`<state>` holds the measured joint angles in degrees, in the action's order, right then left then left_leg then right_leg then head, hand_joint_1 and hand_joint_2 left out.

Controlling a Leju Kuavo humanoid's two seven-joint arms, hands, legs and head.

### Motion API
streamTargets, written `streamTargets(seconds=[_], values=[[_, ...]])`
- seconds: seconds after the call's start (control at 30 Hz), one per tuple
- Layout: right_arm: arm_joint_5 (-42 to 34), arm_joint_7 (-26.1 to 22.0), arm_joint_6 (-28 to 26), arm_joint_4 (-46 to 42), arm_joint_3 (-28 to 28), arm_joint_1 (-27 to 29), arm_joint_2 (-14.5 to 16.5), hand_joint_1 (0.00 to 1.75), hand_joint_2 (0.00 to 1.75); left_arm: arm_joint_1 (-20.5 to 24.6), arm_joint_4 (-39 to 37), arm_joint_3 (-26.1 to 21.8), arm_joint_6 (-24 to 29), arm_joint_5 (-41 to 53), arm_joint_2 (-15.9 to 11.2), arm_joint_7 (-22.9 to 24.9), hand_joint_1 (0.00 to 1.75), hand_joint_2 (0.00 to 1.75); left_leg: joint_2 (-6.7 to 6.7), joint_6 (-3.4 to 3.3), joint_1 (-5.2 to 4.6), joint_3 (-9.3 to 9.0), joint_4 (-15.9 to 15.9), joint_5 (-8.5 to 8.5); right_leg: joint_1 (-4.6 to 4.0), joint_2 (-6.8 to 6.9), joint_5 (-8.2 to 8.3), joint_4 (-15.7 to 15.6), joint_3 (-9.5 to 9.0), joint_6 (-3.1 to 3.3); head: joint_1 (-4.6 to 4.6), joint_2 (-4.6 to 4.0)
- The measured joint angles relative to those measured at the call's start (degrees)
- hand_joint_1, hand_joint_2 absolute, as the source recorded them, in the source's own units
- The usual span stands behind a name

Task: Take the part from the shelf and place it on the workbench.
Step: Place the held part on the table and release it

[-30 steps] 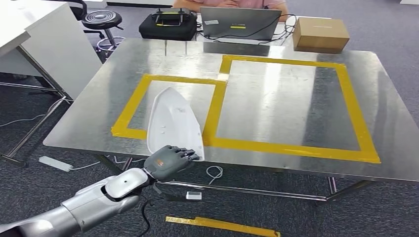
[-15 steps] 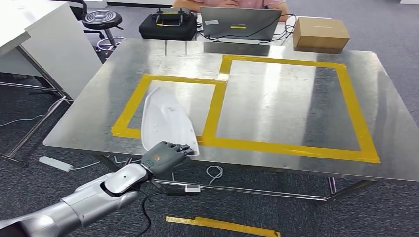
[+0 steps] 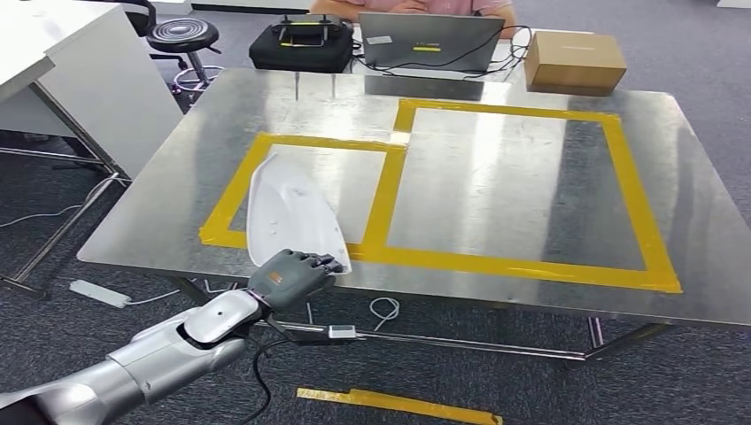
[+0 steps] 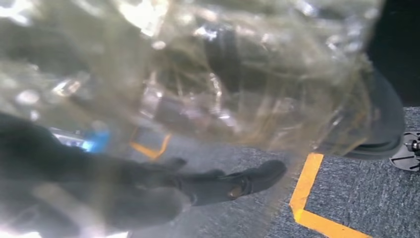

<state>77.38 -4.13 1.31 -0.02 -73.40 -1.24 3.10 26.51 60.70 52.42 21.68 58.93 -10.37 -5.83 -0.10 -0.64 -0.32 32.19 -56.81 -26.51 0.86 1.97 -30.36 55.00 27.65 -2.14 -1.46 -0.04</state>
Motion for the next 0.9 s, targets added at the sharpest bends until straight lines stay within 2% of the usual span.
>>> streamTargets(seconds=[0.1, 0.47, 0.6, 0.9], values=[[0.02, 0.00, 0.08, 0.00, 0.06, 0.02, 0.03, 0.00, 0.00, -0.01, -0.01, 0.04, -0.05, -0.04, -0.01, -0.49, 0.00, 1.75, 0.00, 0.00, 0.00, 0.00, 0.00, 0.00, 0.00, 0.00, 0.00, 0.00, -0.01, 0.00, 0.00, 0.00], [0.03, 0.00, 0.55, 0.00, 0.24, 0.07, 0.19, 0.00, 0.00, -0.08, -0.35, 0.46, -0.05, -0.11, 0.00, -1.07, 0.00, 1.75, 0.00, 0.00, 0.00, 0.00, 0.00, 0.00, 0.00, 0.00, 0.00, 0.00, -0.01, 0.00, 0.00, 0.00], [0.03, 0.00, 0.66, 0.00, 0.44, 0.09, 0.21, 0.00, 0.00, -0.26, -0.61, 0.76, -0.67, -0.15, 0.06, -1.08, 0.00, 0.00, 0.00, 0.00, 0.00, 0.00, 0.00, 0.00, 0.00, 0.00, 0.00, 0.00, -0.01, 0.00, 0.00, 0.00], [0.03, 0.00, 0.70, 0.00, 0.54, 0.12, 0.22, 0.00, 0.00, -0.69, -1.19, 1.32, 0.74, -2.05, 0.40, -1.04, 0.00, 0.00, 0.00, 0.00, 0.00, 0.00, 0.00, 0.00, 0.00, 0.00, 0.00, 0.00, -0.01, 0.00, 0.00, 0.00]])
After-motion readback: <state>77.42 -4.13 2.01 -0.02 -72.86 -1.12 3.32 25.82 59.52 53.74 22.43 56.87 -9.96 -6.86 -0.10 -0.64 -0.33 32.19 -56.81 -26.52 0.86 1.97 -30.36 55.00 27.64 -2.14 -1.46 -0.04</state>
